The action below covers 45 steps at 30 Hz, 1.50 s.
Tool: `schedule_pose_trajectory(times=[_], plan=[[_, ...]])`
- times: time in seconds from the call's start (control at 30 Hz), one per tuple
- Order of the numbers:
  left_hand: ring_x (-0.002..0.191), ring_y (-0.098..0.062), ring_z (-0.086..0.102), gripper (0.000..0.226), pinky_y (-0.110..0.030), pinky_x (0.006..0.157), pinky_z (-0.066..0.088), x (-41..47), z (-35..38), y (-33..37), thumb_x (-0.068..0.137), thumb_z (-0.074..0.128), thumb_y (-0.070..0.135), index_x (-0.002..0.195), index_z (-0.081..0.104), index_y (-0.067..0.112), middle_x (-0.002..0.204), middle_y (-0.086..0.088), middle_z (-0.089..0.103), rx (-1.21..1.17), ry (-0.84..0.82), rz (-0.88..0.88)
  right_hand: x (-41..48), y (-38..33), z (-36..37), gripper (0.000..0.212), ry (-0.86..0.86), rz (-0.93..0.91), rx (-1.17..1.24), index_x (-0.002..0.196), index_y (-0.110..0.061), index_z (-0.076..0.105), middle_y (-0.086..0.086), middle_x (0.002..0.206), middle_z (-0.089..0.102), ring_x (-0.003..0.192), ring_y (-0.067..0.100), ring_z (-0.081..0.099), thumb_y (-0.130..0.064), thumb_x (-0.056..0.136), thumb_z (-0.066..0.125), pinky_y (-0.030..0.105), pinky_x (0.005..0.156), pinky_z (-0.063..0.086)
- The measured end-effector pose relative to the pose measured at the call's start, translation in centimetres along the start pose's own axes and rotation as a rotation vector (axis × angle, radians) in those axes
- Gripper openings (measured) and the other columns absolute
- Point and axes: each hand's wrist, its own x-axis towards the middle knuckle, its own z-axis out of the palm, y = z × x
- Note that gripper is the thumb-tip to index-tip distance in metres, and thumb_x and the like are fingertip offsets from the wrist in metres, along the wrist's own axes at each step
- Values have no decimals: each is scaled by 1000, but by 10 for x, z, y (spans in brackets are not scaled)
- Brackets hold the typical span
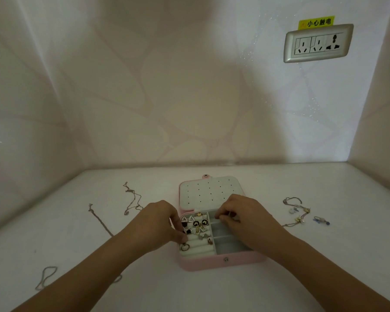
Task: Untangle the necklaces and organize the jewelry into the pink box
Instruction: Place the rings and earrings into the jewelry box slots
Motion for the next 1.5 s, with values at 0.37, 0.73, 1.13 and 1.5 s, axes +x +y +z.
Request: schedule_pose_trajectory(times=[0.37,0.73,1.13,1.5], plan=[[50,-1,41,10,-13,52,33,-15,-2,-5,84,70,27,77,69,34,52,14,49,-133,-25,209,3,7,-14,19,45,31,24,97,-20,73,-12,88,55,73,-7,47,-16,93,55,3,71,34],[60,2,50,9,-11,58,38,-15,-6,-9,85,67,36,81,74,32,69,14,65,-134,-72,248,3,42,-56,25,169,198,-13,98,-20,73,-6,99,64,79,3,53,-8,93,52,5,67,34],[114,1,47,30,-15,90,35,51,12,85,97,49,34,127,56,34,127,18,54,57,-167,525,-21,107,-99,56,-113,584,-144,119,-24,65,2,127,58,113,17,55,11,87,35,21,88,39],[83,-10,58,20,-14,62,38,109,54,140,80,74,17,98,72,11,94,3,66,95,-312,566,-21,107,-98,57,-255,578,-212,116,-24,67,0,136,52,119,19,51,11,87,33,20,89,38]])
